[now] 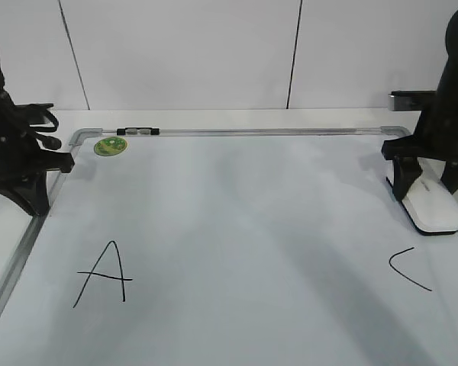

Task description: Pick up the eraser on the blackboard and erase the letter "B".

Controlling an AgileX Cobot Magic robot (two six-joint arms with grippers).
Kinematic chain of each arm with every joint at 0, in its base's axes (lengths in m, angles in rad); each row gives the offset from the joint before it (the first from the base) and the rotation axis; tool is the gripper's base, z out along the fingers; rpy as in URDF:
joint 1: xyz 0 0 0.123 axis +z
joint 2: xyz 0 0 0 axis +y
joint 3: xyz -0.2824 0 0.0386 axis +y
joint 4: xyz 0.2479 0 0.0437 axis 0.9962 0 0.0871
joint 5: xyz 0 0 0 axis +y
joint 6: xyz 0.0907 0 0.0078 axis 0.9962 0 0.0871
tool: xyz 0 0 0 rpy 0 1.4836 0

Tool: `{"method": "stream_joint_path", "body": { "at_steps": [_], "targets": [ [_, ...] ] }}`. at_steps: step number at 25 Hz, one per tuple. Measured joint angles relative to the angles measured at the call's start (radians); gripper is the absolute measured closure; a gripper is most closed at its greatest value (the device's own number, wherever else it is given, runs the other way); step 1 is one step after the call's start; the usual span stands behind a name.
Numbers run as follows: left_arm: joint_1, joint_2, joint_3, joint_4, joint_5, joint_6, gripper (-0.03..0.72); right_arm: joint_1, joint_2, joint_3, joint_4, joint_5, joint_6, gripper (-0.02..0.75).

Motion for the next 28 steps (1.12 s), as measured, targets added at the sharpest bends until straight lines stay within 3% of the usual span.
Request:
{"method": "stream_joint_path", "body": {
  "at_steps": [7, 28],
  "targets": [
    [0.000, 0.000, 0.000, 0.000, 0.000, 0.000, 0.657, 0.000, 0.002, 0.000, -0.007, 0.000, 0.010, 0.109],
    [0.000, 0.000, 0.000, 0.000, 0.000, 0.000, 0.657, 0.000, -0.013, -0.047, 0.012, -0.002, 0.019, 0.132]
  ]
}}
